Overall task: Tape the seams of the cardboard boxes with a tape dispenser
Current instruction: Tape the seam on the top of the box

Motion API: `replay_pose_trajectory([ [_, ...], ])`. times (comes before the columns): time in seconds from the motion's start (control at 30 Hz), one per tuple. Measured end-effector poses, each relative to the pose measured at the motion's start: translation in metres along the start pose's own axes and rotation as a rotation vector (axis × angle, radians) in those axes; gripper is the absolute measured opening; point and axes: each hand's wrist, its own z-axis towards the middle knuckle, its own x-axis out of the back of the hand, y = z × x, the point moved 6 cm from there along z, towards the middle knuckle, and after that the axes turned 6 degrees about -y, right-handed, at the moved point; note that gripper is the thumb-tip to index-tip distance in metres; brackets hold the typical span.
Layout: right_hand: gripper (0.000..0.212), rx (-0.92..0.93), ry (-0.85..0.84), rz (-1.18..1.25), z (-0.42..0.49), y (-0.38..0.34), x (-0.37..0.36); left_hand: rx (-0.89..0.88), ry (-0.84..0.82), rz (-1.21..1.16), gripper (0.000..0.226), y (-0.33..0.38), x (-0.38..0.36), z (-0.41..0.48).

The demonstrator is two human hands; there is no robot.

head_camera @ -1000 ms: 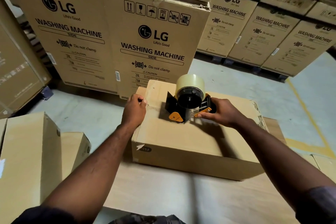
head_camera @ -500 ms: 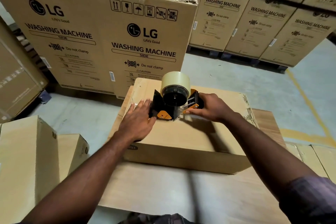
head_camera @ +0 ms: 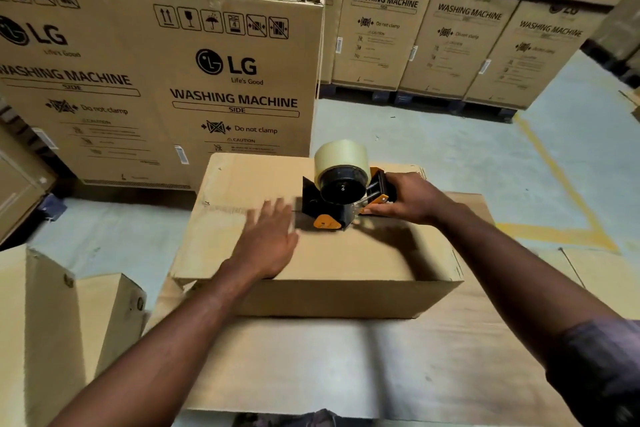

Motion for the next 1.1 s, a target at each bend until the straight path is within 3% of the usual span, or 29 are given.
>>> replay_pose_trajectory([
  [0.13,0.074,-0.025,-0.003,0.088,-0.001,0.009,-0.004,-0.235,-0.047,0.085,0.065,0.044,-0.011,0.017],
  [0.33,0.08,-0.035,0.001,0.17,-0.006,0.022,-0.011,-0.241,-0.015,0.08,0.064,0.041,-0.01,0.013],
  [0.6,0.053,-0.082,0.016,0.126,-0.057,0.086,0.025,-0.168,-0.03,0.067,0.08,0.032,-0.018,0.016],
  [0.7,0.041,-0.096,0.019,0.151,-0.076,0.11,0.032,-0.13,-0.009,0.067,0.075,0.032,-0.018,0.016],
  [0.87,0.054,-0.077,0.052,0.189,-0.078,0.124,0.02,0.046,-0.044,0.088,0.069,0.075,-0.024,0.024],
  [1.1,0.053,-0.096,0.041,0.289,-0.08,0.135,0.013,-0.161,-0.046,0.019,0.071,0.155,-0.04,0.051],
])
